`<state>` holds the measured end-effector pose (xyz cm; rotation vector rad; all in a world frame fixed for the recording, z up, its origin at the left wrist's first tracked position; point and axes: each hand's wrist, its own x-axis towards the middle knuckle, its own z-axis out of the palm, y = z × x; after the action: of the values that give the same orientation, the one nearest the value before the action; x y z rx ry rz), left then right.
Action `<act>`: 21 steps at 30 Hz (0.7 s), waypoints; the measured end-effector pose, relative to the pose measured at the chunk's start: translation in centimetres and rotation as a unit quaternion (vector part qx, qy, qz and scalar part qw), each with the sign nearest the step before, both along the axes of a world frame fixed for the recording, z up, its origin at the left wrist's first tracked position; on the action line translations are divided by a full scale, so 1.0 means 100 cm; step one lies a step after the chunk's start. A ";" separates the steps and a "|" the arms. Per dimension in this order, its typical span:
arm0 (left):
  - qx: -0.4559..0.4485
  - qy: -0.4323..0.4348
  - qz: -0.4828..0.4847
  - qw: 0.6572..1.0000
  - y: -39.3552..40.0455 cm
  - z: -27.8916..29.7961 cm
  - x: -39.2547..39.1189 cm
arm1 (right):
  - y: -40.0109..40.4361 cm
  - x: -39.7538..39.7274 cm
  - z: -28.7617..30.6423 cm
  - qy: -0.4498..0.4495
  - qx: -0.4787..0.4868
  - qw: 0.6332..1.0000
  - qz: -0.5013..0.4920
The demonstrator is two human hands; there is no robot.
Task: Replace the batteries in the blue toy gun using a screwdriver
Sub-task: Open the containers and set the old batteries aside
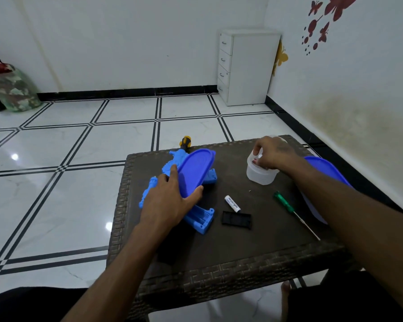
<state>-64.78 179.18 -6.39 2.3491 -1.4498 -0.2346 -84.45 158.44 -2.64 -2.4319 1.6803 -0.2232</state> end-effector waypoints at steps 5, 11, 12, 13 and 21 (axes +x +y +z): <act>-0.011 -0.011 0.002 1.000 -0.001 0.000 0.001 | -0.011 -0.005 -0.005 0.035 -0.050 0.998 -0.002; -0.027 -0.012 -0.008 1.000 -0.006 0.006 -0.008 | -0.021 -0.018 -0.006 -0.002 -0.040 0.999 0.012; -0.030 -0.014 -0.010 0.999 -0.007 0.007 -0.010 | -0.021 -0.019 -0.006 -0.005 -0.035 0.999 0.010; -0.035 -0.017 -0.011 0.999 -0.008 0.009 -0.013 | -0.020 -0.019 -0.006 -0.009 -0.039 0.999 0.007; -0.088 -0.002 -0.004 0.996 -0.031 0.024 -0.013 | 0.061 -0.010 -0.005 -0.037 -0.047 0.989 0.135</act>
<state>-66.11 176.05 -3.98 2.2040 -1.4213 -0.1001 -85.49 164.55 -3.11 -2.6486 1.3193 -0.3561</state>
